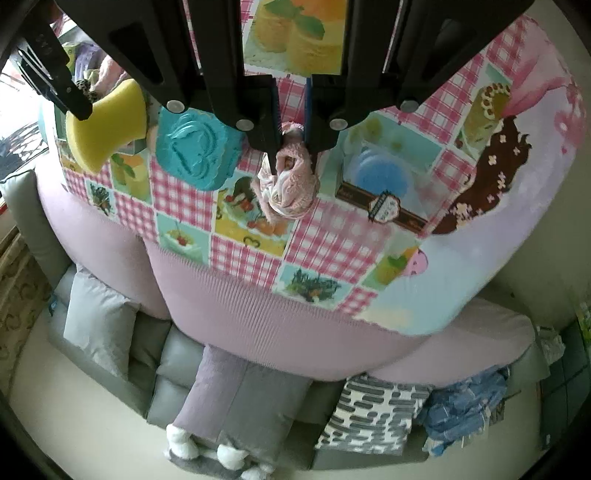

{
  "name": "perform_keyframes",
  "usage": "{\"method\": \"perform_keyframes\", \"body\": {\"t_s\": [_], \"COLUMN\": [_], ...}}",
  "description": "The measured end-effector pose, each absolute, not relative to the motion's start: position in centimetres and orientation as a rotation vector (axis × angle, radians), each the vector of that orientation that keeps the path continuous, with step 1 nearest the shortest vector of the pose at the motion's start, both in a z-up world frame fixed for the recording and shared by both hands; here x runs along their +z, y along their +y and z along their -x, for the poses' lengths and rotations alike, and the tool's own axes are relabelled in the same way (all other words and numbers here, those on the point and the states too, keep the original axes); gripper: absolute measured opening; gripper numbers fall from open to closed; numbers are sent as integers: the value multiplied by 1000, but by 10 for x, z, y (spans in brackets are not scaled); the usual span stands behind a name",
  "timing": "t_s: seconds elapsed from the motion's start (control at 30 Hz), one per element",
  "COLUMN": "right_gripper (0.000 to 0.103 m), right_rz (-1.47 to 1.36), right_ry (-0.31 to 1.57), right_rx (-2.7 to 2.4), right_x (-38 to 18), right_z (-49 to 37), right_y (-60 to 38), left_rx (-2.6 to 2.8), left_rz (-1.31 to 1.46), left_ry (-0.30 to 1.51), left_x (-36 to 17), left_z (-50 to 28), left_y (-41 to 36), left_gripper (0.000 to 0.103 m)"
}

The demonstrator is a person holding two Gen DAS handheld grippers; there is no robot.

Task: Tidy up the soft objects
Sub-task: 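Carry the pink scrunchie with the left tool while the right tool carries the sponge over the tray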

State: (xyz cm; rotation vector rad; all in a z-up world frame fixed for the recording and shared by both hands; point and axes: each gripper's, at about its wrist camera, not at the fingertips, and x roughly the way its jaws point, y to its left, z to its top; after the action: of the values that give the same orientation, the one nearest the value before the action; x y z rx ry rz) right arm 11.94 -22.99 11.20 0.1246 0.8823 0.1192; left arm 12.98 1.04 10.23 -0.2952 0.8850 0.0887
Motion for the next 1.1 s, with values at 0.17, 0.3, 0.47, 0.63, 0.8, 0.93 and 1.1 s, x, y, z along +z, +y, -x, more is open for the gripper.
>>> {"method": "perform_keyframes", "body": {"t_s": [0.17,0.3,0.47,0.63,0.8,0.93,1.1], "right_gripper": [31,31,31,31,31,31,31], "right_rz": [-128,-137,-157,-179,-226,-269,-322], "right_ry": [867,856,824,793,792,804,803], "right_rx": [119,107,82,31,-40,-115,-195], "right_x": [122,133,148,160,161,156,152], "right_z": [-110,-99,-85,-73,-65,-62,-53], "right_y": [-235,-242,-260,-285,-319,-349,-385], "left_rx": [92,74,45,18,-35,-102,-225], "left_rz": [276,254,229,199,169,139,73], "left_ry": [824,775,729,693,677,683,700], "left_x": [124,141,158,172,180,182,180], "left_z": [-119,-109,-100,-92,-89,-90,-92], "left_y": [9,2,-8,-22,-43,-71,-124], "left_gripper": [10,10,10,10,10,10,10]}}
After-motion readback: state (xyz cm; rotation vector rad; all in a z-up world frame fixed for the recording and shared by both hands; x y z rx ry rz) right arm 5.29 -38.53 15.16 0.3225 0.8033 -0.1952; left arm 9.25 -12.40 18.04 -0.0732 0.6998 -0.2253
